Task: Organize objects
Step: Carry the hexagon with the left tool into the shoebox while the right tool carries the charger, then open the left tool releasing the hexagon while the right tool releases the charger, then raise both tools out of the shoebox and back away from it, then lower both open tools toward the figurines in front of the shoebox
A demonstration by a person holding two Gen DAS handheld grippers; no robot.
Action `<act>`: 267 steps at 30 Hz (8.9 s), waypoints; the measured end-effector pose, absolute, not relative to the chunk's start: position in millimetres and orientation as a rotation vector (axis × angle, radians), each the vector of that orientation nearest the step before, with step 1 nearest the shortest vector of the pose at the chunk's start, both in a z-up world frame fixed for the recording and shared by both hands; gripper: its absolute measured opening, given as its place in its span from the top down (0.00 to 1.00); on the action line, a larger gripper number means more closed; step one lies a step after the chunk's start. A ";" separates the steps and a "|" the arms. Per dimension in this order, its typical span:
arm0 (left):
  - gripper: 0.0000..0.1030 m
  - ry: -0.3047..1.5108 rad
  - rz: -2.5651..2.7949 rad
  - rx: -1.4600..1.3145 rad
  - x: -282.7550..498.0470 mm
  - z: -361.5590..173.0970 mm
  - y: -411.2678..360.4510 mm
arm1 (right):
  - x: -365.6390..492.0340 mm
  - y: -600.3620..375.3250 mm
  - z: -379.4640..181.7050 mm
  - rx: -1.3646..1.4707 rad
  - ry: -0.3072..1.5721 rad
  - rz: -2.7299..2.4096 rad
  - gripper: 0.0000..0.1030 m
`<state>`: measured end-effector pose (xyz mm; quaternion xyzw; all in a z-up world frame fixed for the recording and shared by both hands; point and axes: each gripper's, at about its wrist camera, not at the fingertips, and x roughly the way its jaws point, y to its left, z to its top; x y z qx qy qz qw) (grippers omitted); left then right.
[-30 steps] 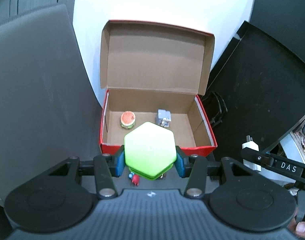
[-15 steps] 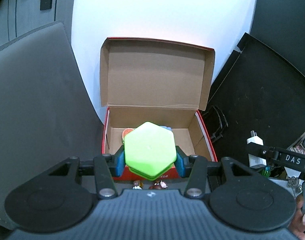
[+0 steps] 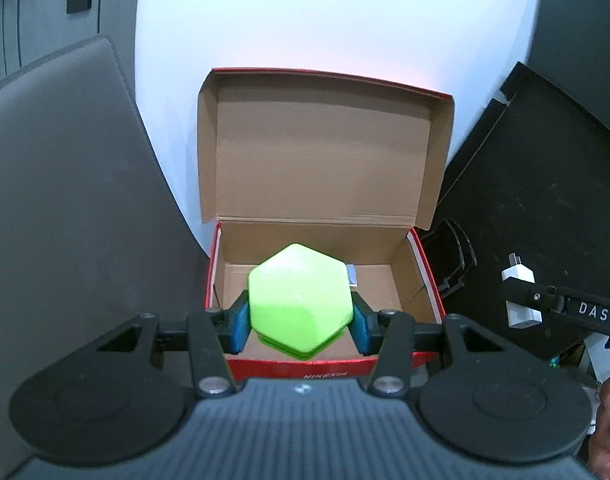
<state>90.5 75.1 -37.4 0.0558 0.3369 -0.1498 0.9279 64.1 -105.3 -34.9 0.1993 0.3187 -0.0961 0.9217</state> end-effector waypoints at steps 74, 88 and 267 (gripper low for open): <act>0.50 1.100 -0.111 0.272 316.3 -225.3 26.0 | 281.1 -123.9 -197.2 0.168 0.926 -0.200 0.64; 0.49 1.072 -0.105 0.269 296.0 -199.4 24.3 | 296.5 -96.5 -210.2 -0.006 0.910 -0.208 0.64; 0.03 0.891 -0.311 0.165 66.5 -68.1 107.1 | 35.8 -63.9 -59.1 0.384 0.900 -0.143 0.00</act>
